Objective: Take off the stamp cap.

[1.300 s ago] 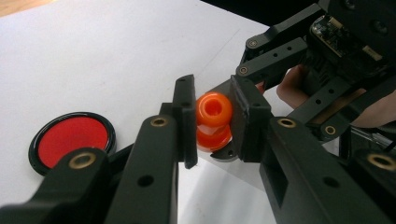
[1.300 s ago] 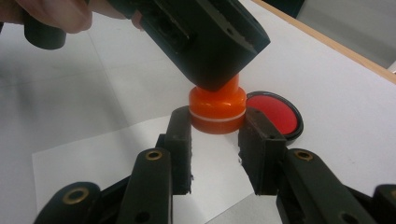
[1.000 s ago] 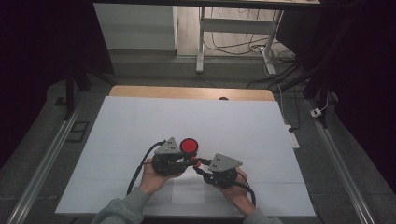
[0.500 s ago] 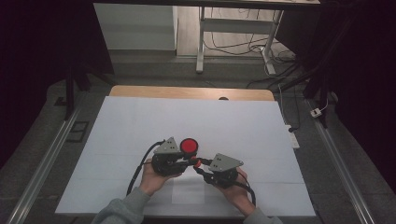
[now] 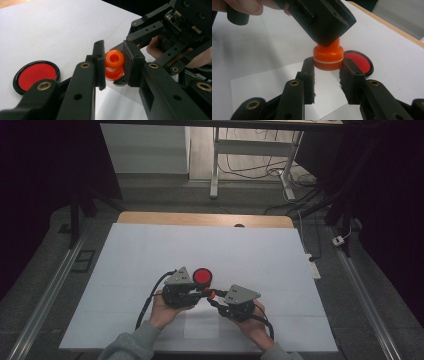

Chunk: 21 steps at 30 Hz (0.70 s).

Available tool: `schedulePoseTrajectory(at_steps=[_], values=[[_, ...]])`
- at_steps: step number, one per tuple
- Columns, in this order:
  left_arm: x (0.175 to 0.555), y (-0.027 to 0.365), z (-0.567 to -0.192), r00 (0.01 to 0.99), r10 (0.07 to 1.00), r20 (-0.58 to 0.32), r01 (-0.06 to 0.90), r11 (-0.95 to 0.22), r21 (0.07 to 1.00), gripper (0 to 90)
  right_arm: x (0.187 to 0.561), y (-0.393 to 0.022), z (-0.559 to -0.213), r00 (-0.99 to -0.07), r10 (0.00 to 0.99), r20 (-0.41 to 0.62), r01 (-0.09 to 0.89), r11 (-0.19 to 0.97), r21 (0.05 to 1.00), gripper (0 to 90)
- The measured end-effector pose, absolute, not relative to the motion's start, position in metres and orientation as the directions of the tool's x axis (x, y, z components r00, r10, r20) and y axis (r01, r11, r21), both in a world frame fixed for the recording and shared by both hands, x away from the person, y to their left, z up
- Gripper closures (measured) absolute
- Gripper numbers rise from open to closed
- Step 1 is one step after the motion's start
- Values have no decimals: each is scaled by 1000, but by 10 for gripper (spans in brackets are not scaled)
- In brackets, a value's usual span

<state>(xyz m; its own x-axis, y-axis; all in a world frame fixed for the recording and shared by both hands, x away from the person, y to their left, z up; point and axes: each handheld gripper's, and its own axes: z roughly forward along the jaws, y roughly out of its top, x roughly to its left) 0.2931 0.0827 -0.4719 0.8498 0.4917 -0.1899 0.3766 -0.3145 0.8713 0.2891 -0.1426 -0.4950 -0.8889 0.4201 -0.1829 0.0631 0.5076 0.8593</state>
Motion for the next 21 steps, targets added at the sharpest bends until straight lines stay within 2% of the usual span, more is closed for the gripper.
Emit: schedulePoseTrajectory(at_steps=[2, 3, 4, 6, 10, 21], values=[[292, 90, -467, 828, 536, -165, 348, -261, 900, 733, 289, -142, -495, -888, 418, -191, 68, 531, 845, 652], [294, 101, -460, 818, 542, -194, 357, -211, 910, 733, 290, -142, -501, -886, 404, -228, 58, 584, 810, 653], [295, 112, -454, 815, 543, -202, 351, -185, 918, 733, 290, -143, -508, -885, 412, -216, 79, 591, 803, 652], [296, 123, -450, 808, 552, -204, 350, -172, 921, 733, 290, -147, -507, -885, 442, -147, 114, 512, 852, 652], [296, 119, -453, 816, 543, -200, 355, -197, 914, 732, 285, -142, -492, -883, 436, -175, 71, 491, 868, 652], [295, 118, -456, 821, 536, -195, 363, -225, 904, 731, 290, -178, -495, -846, 515, -140, 132, 457, 880, 650]])
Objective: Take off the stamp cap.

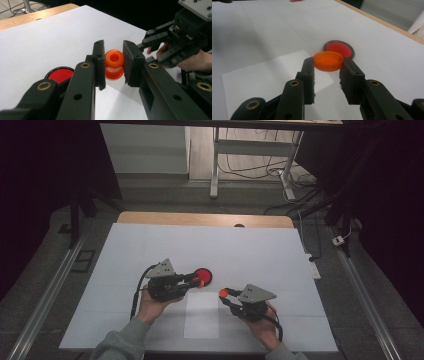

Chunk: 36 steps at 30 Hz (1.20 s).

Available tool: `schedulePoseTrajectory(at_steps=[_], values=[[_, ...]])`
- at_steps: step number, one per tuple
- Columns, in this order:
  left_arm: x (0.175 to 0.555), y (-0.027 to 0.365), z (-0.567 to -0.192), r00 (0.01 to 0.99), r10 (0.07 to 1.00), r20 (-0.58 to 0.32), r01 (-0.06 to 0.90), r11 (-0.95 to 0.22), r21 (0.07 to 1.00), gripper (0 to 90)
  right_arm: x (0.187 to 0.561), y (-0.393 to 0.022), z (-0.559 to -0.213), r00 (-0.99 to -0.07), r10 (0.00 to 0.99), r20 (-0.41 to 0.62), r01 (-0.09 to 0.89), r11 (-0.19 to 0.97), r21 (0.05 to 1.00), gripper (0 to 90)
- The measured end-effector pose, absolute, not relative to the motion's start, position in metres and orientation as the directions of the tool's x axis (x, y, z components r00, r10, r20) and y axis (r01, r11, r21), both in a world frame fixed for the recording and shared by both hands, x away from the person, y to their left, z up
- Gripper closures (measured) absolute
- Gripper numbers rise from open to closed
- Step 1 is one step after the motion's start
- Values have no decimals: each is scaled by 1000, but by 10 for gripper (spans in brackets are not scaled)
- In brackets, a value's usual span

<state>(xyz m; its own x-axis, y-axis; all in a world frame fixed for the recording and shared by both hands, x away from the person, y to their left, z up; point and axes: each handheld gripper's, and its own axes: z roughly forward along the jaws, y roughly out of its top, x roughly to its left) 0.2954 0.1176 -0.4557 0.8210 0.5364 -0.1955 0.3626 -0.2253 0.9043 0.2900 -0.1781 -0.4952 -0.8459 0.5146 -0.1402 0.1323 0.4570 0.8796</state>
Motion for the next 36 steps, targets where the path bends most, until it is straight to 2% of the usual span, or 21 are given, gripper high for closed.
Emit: schedulePoseTrajectory(at_steps=[10, 19, 36], values=[[296, 116, -457, 828, 538, -161, 350, -271, 896, 730, 289, -218, -495, -806, 578, -131, 162, 428, 889, 649], [298, 116, -456, 825, 538, -170, 361, -271, 892, 729, 281, -264, -494, -747, 653, -124, 199, 399, 895, 648], [299, 118, -453, 824, 543, -165, 357, -270, 894, 729, 275, -295, -495, -699, 704, -122, 222, 377, 899, 648]])
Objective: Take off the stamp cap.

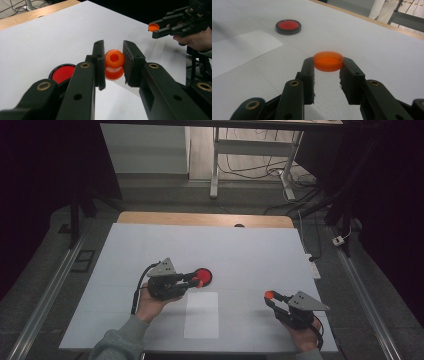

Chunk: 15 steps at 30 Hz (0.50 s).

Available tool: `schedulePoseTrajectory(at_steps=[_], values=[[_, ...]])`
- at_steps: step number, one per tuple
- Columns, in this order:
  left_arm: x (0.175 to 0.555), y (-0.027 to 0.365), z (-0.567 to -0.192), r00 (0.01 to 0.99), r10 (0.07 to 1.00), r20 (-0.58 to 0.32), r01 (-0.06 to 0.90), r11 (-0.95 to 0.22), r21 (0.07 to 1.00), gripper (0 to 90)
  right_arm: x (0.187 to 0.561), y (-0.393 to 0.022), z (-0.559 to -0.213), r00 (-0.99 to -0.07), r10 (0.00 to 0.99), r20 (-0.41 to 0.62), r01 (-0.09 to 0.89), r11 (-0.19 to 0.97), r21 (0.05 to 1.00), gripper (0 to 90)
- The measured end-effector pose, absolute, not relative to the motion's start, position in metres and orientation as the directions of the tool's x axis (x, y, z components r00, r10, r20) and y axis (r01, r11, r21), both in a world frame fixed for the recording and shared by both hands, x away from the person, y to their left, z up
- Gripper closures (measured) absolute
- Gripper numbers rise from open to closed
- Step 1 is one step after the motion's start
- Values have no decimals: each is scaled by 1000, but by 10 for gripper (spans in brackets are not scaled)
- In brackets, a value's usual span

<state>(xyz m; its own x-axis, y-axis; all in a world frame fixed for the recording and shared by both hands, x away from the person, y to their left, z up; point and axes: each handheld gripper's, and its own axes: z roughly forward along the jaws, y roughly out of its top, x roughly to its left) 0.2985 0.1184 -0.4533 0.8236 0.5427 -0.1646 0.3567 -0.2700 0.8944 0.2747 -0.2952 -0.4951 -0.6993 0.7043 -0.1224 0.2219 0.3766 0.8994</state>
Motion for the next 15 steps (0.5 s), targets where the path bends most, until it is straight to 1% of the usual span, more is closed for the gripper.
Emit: schedulePoseTrajectory(at_steps=[9, 15], values=[[299, 120, -451, 819, 553, -155, 351, -270, 897, 729, 273, -306, -497, -684, 719, -122, 230, 372, 899, 647], [300, 122, -447, 817, 558, -146, 343, -267, 901, 729, 273, -305, -498, -688, 714, -127, 229, 380, 896, 647]])
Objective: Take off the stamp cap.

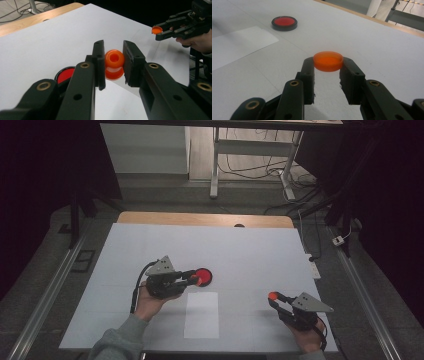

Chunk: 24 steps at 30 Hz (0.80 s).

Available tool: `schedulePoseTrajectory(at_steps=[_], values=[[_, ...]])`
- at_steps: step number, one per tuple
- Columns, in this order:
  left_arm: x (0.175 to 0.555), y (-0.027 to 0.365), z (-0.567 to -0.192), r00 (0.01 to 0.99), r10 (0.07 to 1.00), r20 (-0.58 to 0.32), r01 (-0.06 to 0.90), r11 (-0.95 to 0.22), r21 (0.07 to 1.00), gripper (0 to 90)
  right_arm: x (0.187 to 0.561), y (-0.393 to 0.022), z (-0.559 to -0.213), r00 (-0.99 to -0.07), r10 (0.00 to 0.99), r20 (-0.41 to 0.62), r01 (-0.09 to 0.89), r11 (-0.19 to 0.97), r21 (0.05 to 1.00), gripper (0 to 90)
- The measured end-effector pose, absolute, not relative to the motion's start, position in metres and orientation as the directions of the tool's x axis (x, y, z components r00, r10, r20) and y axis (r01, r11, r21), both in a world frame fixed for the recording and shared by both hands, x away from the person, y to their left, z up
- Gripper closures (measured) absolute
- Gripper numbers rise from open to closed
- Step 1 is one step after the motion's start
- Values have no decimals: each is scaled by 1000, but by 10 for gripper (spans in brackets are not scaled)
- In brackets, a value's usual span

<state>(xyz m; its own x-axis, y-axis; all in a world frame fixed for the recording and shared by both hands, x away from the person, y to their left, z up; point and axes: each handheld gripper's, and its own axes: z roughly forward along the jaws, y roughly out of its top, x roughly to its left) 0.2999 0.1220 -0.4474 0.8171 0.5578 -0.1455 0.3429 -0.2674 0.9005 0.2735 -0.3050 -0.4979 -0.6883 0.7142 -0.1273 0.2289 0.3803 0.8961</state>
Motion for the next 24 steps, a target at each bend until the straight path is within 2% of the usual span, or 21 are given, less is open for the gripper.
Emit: schedulePoseTrajectory(at_steps=[24], values=[[316, 120, -448, 797, 591, -125, 358, -294, 886, 728, 274, -307, -499, -680, 721, -133, 236, 386, 892, 647]])
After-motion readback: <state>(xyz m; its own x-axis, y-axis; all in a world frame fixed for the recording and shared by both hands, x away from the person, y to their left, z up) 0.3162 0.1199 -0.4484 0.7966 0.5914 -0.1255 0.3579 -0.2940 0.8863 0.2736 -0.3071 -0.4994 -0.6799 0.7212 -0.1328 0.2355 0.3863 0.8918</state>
